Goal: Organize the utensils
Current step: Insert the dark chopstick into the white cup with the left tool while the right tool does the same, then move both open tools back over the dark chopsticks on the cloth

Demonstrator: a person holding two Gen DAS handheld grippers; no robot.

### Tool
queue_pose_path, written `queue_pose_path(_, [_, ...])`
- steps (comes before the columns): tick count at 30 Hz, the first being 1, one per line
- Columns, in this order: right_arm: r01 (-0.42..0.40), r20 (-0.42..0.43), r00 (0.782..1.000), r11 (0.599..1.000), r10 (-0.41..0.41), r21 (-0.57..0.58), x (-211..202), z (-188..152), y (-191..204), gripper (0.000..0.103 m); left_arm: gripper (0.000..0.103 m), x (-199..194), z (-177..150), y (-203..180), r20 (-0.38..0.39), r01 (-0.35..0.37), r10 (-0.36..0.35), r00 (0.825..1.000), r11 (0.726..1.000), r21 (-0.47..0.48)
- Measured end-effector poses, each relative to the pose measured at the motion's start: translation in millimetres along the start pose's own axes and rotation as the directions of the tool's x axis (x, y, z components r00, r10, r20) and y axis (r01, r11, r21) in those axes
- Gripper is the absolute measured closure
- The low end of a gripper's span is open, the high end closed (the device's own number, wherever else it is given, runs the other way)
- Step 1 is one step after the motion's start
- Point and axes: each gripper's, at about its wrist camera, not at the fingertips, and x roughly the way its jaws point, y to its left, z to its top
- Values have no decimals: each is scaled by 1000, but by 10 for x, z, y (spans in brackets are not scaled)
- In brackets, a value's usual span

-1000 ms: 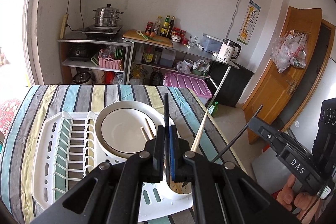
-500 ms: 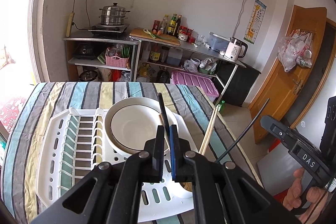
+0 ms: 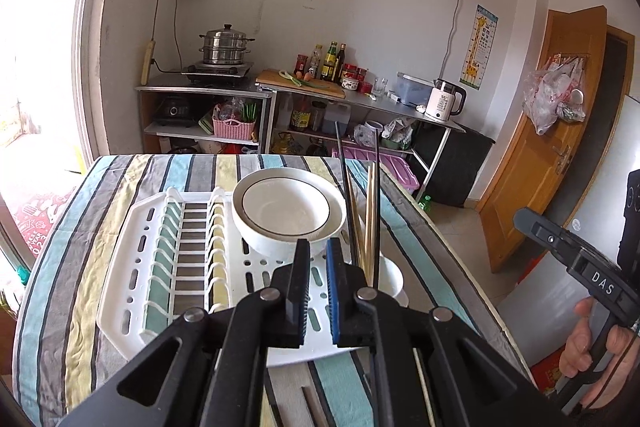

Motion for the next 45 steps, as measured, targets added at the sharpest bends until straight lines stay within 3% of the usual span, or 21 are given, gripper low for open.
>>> queue_pose_path(12, [-48, -19, 999, 999, 48, -15, -466, -577, 303, 89, 94, -527, -741, -27, -34, -10, 11, 999, 1000, 28])
queue_pose_path(20, [-75, -81, 994, 997, 74, -13, -522, -919, 407, 89, 94, -690, -1195, 33, -78, -14, 14, 997, 1000, -2])
queue_pose_path(34, [-70, -183, 981, 997, 65, -19, -228, -1145, 472, 89, 93, -516, -1429, 111, -149, -29, 26, 988, 999, -15])
queue_pose_path(37, [-61, -233, 971, 998, 55, -18, -74, -1253, 452, 89, 87, -412, -1467, 126, -177, -31, 28, 984, 999, -16])
queue_pose_path(45, [-23, -357, 934, 1000, 15, -19, 344, -1495, 363, 89, 87, -142, -1519, 183, -249, -58, 50, 967, 998, -24])
